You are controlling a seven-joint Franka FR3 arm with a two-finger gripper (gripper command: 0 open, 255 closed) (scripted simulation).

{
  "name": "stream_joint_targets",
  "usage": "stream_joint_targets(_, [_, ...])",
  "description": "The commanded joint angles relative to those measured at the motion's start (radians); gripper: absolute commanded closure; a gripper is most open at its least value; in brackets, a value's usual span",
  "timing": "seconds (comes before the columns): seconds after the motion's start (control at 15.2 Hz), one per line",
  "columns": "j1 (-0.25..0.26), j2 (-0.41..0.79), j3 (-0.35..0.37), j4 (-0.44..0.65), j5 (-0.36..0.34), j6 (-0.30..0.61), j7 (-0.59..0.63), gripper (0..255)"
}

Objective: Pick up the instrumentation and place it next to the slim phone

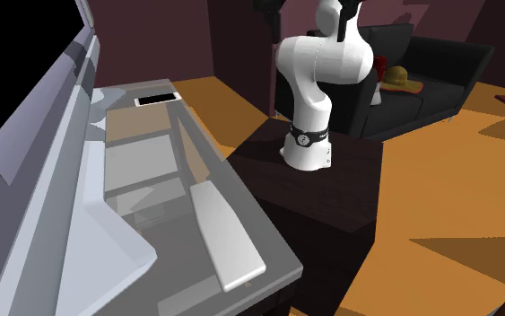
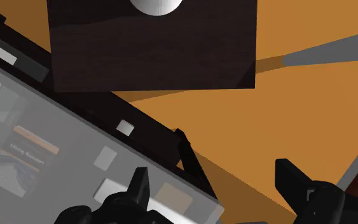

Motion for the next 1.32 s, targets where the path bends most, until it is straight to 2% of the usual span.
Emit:
stream_joint_targets(0.0, [0.0, 0.0, 0.0, 0.0, 0.0, 0.0, 0.0, 0])
stream_joint_targets(0.59, [0.06, 0.176, -0.122, -0.112, -0.114, 0.309, -0.413, 0])
stream_joint_targets(0.92, [0.095, 0.333, -0.179, -0.113, -0.147, 0.486, -0.631, 0])
stream_joint_targets(1.25, [0.134, 0.515, -0.223, -0.075, -0.149, 0.651, -0.848, 0])
